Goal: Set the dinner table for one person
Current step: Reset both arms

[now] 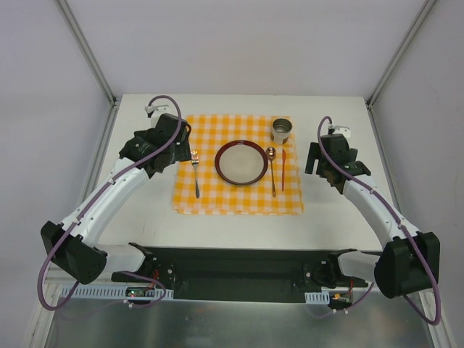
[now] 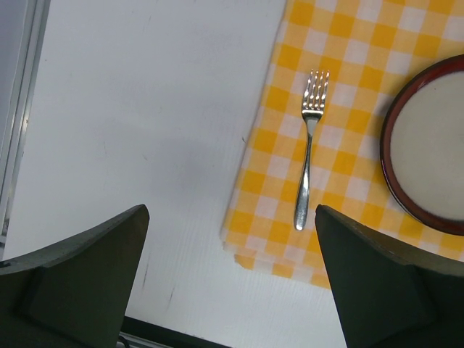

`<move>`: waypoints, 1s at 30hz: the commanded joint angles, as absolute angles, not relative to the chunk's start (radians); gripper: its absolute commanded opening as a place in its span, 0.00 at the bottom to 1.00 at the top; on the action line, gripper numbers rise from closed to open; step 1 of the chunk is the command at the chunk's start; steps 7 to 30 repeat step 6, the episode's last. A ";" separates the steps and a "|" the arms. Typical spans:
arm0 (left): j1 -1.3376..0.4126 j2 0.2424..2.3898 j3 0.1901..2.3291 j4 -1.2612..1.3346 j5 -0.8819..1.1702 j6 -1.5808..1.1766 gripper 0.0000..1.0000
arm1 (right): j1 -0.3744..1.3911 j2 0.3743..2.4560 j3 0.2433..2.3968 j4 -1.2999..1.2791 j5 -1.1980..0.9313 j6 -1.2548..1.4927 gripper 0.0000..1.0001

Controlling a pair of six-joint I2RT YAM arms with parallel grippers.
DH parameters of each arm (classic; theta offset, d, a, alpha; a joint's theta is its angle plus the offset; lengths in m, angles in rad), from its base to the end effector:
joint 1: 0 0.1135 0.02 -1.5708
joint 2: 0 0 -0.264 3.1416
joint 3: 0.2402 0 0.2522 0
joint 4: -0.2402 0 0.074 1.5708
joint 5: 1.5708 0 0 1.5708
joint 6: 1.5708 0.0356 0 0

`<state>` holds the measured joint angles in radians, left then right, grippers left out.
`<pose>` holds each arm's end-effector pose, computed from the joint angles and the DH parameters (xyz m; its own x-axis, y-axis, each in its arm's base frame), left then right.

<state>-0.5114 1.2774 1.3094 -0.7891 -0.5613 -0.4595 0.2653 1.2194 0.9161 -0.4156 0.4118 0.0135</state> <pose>0.2380 -0.1118 0.3625 -0.5709 -0.1101 -0.8136 -0.1967 0.9805 0.0053 0.2557 0.0547 0.2752 -0.6348 -0.1596 -0.7560 0.0590 0.9656 -0.2534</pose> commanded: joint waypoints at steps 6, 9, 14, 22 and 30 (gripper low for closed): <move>-0.517 1.244 1.312 -0.779 -0.581 -0.446 0.99 | 0.258 1.167 0.913 -0.370 0.410 0.006 0.96; -0.517 1.244 1.312 -0.779 -0.581 -0.446 0.99 | 0.258 1.167 0.913 -0.370 0.410 0.006 0.96; -0.517 1.244 1.312 -0.779 -0.581 -0.446 0.99 | 0.258 1.167 0.913 -0.370 0.410 0.006 0.96; -0.517 1.244 1.312 -0.779 -0.581 -0.446 0.99 | 0.258 1.167 0.913 -0.370 0.410 0.006 0.96; -0.517 1.244 1.312 -0.779 -0.581 -0.446 0.99 | 0.258 1.167 0.913 -0.370 0.410 0.006 0.96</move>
